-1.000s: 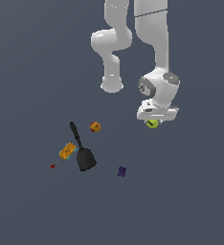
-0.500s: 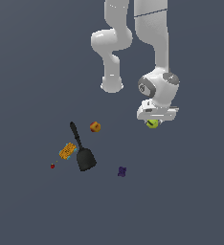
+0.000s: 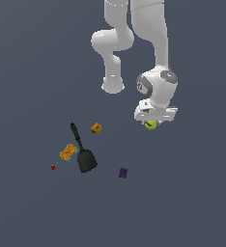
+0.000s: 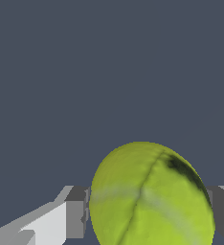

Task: Pick up a designated object from a clutter of objects.

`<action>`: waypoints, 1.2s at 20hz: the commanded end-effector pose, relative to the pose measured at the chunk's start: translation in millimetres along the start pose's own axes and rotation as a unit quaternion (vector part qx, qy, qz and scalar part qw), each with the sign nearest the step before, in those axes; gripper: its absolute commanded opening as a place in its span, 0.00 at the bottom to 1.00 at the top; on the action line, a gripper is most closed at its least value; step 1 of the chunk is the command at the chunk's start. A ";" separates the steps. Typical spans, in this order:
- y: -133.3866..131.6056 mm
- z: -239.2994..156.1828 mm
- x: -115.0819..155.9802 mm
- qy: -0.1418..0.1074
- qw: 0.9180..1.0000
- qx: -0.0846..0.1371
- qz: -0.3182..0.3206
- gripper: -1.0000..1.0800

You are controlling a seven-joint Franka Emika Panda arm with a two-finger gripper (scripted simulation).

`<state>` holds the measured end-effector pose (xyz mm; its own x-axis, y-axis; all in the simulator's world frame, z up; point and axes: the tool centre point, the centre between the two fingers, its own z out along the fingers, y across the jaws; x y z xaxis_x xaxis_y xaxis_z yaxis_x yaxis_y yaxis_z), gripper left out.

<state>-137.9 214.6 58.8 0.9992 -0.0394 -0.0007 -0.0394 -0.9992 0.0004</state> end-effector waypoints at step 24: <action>186.7 -137.9 106.4 0.000 1.000 0.003 0.000 0.00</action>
<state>-46.2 38.7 185.4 0.9992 -0.0395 -0.0017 -0.0396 -0.9992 -0.0055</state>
